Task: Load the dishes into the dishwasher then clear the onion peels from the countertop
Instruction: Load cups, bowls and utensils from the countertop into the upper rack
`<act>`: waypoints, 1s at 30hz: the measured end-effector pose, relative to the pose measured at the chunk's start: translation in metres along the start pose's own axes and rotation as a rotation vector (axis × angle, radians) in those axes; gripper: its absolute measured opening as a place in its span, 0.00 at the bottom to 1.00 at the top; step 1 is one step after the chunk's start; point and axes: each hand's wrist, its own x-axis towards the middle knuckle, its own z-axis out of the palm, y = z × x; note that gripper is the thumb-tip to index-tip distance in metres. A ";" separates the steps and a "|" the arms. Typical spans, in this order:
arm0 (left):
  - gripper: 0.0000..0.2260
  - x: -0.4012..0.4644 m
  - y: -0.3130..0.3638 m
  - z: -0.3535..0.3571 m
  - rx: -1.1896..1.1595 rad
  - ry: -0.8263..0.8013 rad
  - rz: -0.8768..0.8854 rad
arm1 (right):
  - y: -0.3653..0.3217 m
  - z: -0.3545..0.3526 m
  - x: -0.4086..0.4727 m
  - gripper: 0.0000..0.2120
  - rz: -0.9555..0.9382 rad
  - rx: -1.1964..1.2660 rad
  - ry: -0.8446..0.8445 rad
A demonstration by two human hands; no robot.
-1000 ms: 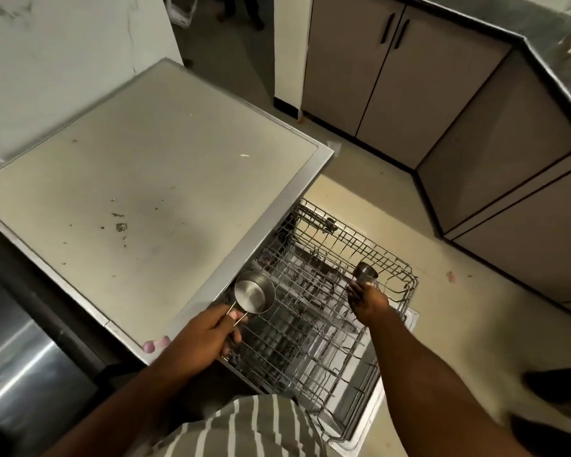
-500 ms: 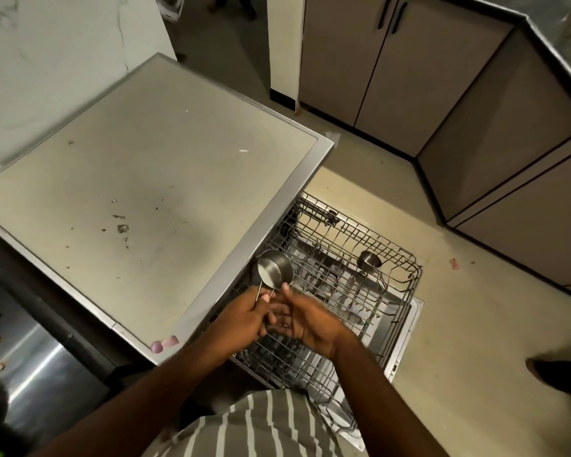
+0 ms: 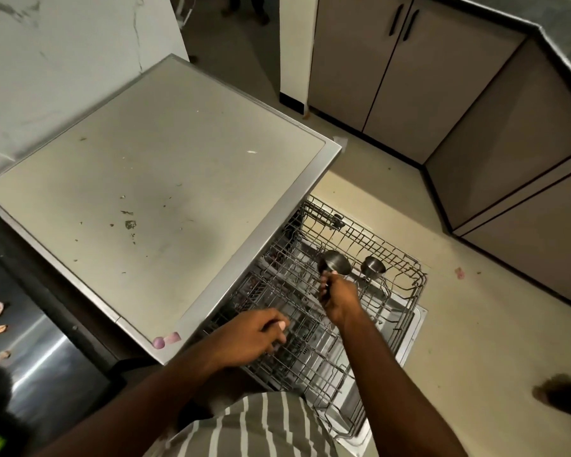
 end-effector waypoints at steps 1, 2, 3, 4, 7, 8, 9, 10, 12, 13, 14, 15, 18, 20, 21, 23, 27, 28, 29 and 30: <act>0.11 -0.003 -0.002 0.001 0.001 0.002 -0.004 | -0.007 -0.006 0.011 0.11 0.006 -0.029 0.024; 0.10 -0.005 -0.005 0.001 -0.001 0.007 -0.009 | -0.015 -0.011 0.021 0.10 0.013 -0.062 0.043; 0.10 -0.007 -0.008 0.002 -0.004 0.016 -0.014 | -0.023 -0.015 0.032 0.11 0.021 -0.089 0.056; 0.10 -0.009 -0.011 0.002 -0.005 0.024 -0.020 | -0.029 -0.018 0.041 0.11 0.028 -0.102 0.060; 0.09 -0.014 -0.020 0.002 -0.007 0.045 -0.033 | -0.044 -0.024 0.064 0.13 0.049 -0.080 0.063; 0.09 -0.015 -0.022 0.003 -0.007 0.052 -0.033 | -0.048 -0.025 0.069 0.12 0.055 -0.061 0.062; 0.09 -0.015 -0.023 0.004 -0.005 0.057 -0.031 | -0.050 -0.024 0.072 0.12 0.057 -0.040 0.061; 0.09 -0.016 -0.024 0.005 -0.005 0.062 -0.028 | -0.052 -0.023 0.074 0.11 0.055 -0.012 0.057; 0.10 -0.016 -0.027 0.006 -0.013 0.068 -0.028 | -0.054 -0.020 0.075 0.08 0.048 0.037 0.049; 0.10 -0.016 -0.028 0.007 -0.016 0.071 -0.030 | -0.054 -0.019 0.076 0.07 0.048 0.049 0.050; 0.10 -0.016 -0.029 0.007 -0.017 0.073 -0.033 | -0.053 -0.019 0.076 0.06 0.050 0.060 0.053; 0.10 -0.016 -0.029 0.007 -0.021 0.076 -0.036 | -0.052 -0.018 0.076 0.05 0.049 0.062 0.062; 0.09 -0.017 -0.029 0.005 -0.048 0.085 -0.035 | -0.048 -0.016 0.076 0.07 0.051 0.054 0.059; 0.10 -0.019 -0.028 0.003 -0.059 0.096 -0.031 | -0.043 -0.014 0.074 0.08 0.053 0.037 0.050; 0.10 -0.019 -0.027 0.002 -0.067 0.099 -0.030 | -0.041 -0.013 0.073 0.08 0.050 0.027 0.055; 0.10 -0.021 -0.027 0.000 -0.083 0.107 -0.018 | -0.035 -0.012 0.070 0.09 0.046 0.002 0.060; 0.10 -0.025 -0.028 -0.003 -0.109 0.127 -0.012 | -0.018 -0.007 0.057 0.09 0.012 -0.004 0.035; 0.10 -0.026 -0.028 -0.004 -0.105 0.133 -0.011 | -0.013 -0.004 0.052 0.08 -0.005 -0.003 0.028; 0.11 -0.028 -0.029 -0.005 -0.100 0.140 -0.006 | -0.008 0.000 0.045 0.07 -0.022 -0.015 0.025; 0.11 -0.030 -0.031 -0.006 -0.106 0.147 0.002 | -0.003 0.004 0.040 0.06 -0.042 -0.022 0.022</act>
